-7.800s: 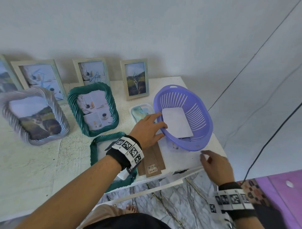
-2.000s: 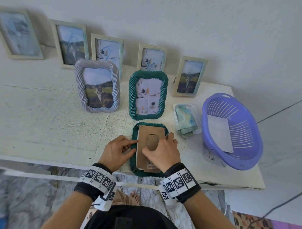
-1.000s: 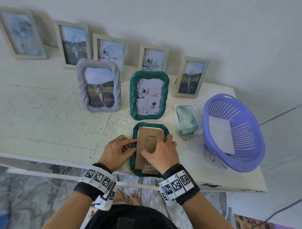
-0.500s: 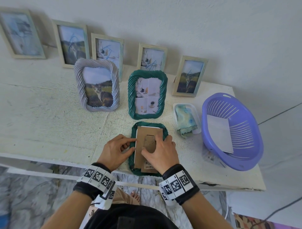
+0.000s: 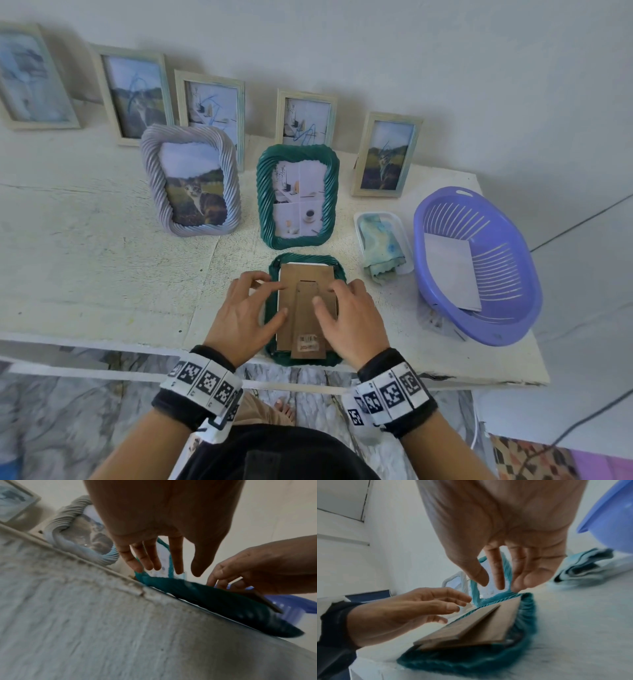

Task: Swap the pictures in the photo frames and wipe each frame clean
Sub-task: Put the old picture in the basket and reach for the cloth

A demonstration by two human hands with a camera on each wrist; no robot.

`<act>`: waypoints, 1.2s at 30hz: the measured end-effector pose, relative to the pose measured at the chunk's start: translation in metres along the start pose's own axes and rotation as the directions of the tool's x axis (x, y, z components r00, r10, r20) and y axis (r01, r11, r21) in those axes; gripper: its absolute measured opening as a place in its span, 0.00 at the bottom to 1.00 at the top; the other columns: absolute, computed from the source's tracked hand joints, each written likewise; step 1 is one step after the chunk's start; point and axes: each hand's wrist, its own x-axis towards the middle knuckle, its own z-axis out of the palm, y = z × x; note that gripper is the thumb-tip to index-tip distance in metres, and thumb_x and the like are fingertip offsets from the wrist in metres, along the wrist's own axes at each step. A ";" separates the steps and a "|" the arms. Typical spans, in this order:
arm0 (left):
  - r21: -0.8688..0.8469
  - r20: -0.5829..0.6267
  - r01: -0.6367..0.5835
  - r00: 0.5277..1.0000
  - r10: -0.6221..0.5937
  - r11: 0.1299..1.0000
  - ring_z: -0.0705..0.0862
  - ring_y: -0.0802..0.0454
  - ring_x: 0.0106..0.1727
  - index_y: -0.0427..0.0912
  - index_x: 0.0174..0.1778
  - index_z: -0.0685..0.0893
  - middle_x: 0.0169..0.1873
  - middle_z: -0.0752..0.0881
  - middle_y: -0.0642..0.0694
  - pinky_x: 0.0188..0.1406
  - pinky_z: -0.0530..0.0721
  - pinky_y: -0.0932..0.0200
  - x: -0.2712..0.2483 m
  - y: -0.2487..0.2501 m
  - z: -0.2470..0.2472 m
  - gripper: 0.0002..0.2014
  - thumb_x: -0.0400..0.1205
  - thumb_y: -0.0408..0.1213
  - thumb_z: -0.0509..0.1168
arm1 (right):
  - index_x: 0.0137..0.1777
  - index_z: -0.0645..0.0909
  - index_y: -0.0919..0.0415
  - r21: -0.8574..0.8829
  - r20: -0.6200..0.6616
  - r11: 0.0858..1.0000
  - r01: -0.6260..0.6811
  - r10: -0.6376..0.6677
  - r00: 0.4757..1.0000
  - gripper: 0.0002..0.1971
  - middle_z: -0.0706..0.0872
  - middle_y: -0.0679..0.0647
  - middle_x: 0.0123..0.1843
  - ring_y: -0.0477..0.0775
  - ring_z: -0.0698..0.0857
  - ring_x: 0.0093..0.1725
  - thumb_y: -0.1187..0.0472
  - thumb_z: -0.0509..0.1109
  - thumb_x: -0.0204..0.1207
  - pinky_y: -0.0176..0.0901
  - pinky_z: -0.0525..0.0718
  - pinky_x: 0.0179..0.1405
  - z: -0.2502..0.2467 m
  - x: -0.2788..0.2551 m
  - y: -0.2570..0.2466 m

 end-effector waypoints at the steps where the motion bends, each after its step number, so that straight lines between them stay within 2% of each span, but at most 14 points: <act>1: 0.030 0.022 -0.041 0.999 0.040 0.999 0.75 0.49 0.60 0.50 0.64 0.84 0.62 0.76 0.47 0.56 0.80 0.52 0.000 0.004 0.000 0.22 0.78 0.56 0.62 | 0.61 0.75 0.53 0.012 -0.003 0.999 0.046 -0.046 0.999 0.15 0.76 0.51 0.49 0.51 0.79 0.45 0.46 0.60 0.82 0.47 0.83 0.44 -0.003 -0.003 0.007; 3: 0.075 0.096 -0.124 0.988 0.117 0.989 0.73 0.46 0.66 0.55 0.65 0.84 0.67 0.76 0.46 0.61 0.79 0.47 -0.001 0.012 0.001 0.22 0.78 0.58 0.62 | 0.52 0.79 0.56 0.023 0.011 0.994 0.111 -0.111 0.994 0.06 0.78 0.50 0.45 0.49 0.78 0.40 0.55 0.63 0.81 0.46 0.82 0.42 -0.008 -0.011 0.023; 5: 0.101 0.171 -0.188 0.971 0.169 0.977 0.71 0.46 0.69 0.60 0.64 0.84 0.69 0.75 0.48 0.64 0.74 0.45 -0.002 0.017 0.003 0.21 0.78 0.62 0.61 | 0.48 0.80 0.56 0.025 0.043 0.991 0.132 -0.133 0.990 0.03 0.78 0.50 0.43 0.49 0.77 0.39 0.59 0.65 0.79 0.46 0.81 0.41 -0.009 -0.021 0.038; 9: 0.147 0.241 -0.226 0.952 0.187 0.963 0.72 0.46 0.70 0.63 0.59 0.86 0.70 0.77 0.51 0.67 0.72 0.41 -0.003 0.018 0.010 0.20 0.76 0.64 0.61 | 0.45 0.80 0.55 0.005 0.096 0.987 0.162 -0.162 0.982 0.09 0.77 0.47 0.43 0.46 0.75 0.39 0.51 0.64 0.78 0.40 0.77 0.39 -0.003 -0.043 0.052; 11: 0.154 0.238 -0.216 0.955 0.176 0.964 0.74 0.47 0.69 0.63 0.58 0.86 0.69 0.77 0.52 0.67 0.72 0.40 -0.004 0.016 0.012 0.19 0.75 0.64 0.61 | 0.45 0.80 0.55 -0.022 0.086 0.984 0.178 -0.175 0.981 0.14 0.76 0.47 0.42 0.46 0.75 0.38 0.46 0.60 0.76 0.37 0.75 0.37 0.002 -0.051 0.053; 13: 0.174 0.235 -0.222 0.955 0.179 0.959 0.75 0.47 0.68 0.64 0.58 0.85 0.69 0.77 0.52 0.69 0.71 0.40 -0.004 0.016 0.012 0.19 0.75 0.64 0.62 | 0.45 0.79 0.55 -0.050 0.053 0.983 0.176 -0.173 0.983 0.14 0.76 0.47 0.43 0.47 0.76 0.39 0.45 0.61 0.76 0.37 0.75 0.35 0.007 -0.055 0.051; 16: 0.184 0.235 -0.219 0.956 0.174 0.958 0.75 0.48 0.68 0.65 0.57 0.84 0.68 0.78 0.53 0.70 0.71 0.39 -0.002 0.016 0.011 0.19 0.74 0.65 0.61 | 0.43 0.79 0.56 -0.092 -0.021 0.983 0.160 -0.162 0.987 0.09 0.76 0.48 0.42 0.48 0.77 0.39 0.50 0.69 0.74 0.36 0.75 0.33 0.012 -0.056 0.048; 21: 0.169 0.225 -0.196 0.962 0.156 0.966 0.75 0.48 0.69 0.67 0.57 0.84 0.69 0.77 0.54 0.72 0.69 0.38 -0.004 0.015 0.012 0.19 0.73 0.66 0.61 | 0.38 0.79 0.57 -0.174 -0.061 0.974 0.147 -0.159 0.985 0.10 0.78 0.49 0.39 0.51 0.79 0.35 0.56 0.78 0.68 0.38 0.76 0.27 0.013 -0.055 0.039; 24: 0.157 0.220 -0.184 0.964 0.147 0.970 0.75 0.49 0.69 0.67 0.57 0.84 0.69 0.77 0.55 0.72 0.69 0.37 -0.005 0.015 0.013 0.19 0.73 0.66 0.62 | 0.39 0.78 0.59 -0.140 -0.070 0.978 0.154 -0.165 0.984 0.08 0.78 0.51 0.40 0.54 0.79 0.37 0.59 0.76 0.70 0.43 0.81 0.32 0.016 -0.055 0.040; 27: 0.142 0.216 -0.172 0.967 0.139 0.975 0.75 0.49 0.70 0.67 0.56 0.84 0.69 0.77 0.55 0.73 0.68 0.36 -0.005 0.015 0.014 0.19 0.73 0.66 0.62 | 0.42 0.78 0.58 -0.102 -0.058 0.980 0.172 -0.178 0.982 0.07 0.78 0.51 0.42 0.54 0.79 0.39 0.60 0.74 0.71 0.44 0.80 0.36 0.016 -0.056 0.044; 33: 0.121 0.200 -0.156 0.971 0.130 0.980 0.75 0.49 0.70 0.67 0.56 0.84 0.69 0.77 0.56 0.73 0.69 0.35 -0.007 0.015 0.015 0.18 0.73 0.65 0.62 | 0.38 0.78 0.57 -0.120 -0.095 0.987 0.105 -0.116 0.989 0.10 0.78 0.49 0.38 0.51 0.78 0.35 0.57 0.78 0.69 0.41 0.77 0.28 0.016 -0.062 0.040; 36: 0.113 0.195 -0.151 0.973 0.127 0.982 0.75 0.49 0.70 0.67 0.56 0.85 0.69 0.77 0.56 0.74 0.68 0.36 -0.007 0.015 0.015 0.18 0.73 0.65 0.62 | 0.40 0.79 0.57 -0.031 -0.072 0.998 0.060 -0.062 0.995 0.07 0.78 0.47 0.39 0.50 0.79 0.38 0.59 0.76 0.71 0.35 0.74 0.34 0.020 -0.060 0.043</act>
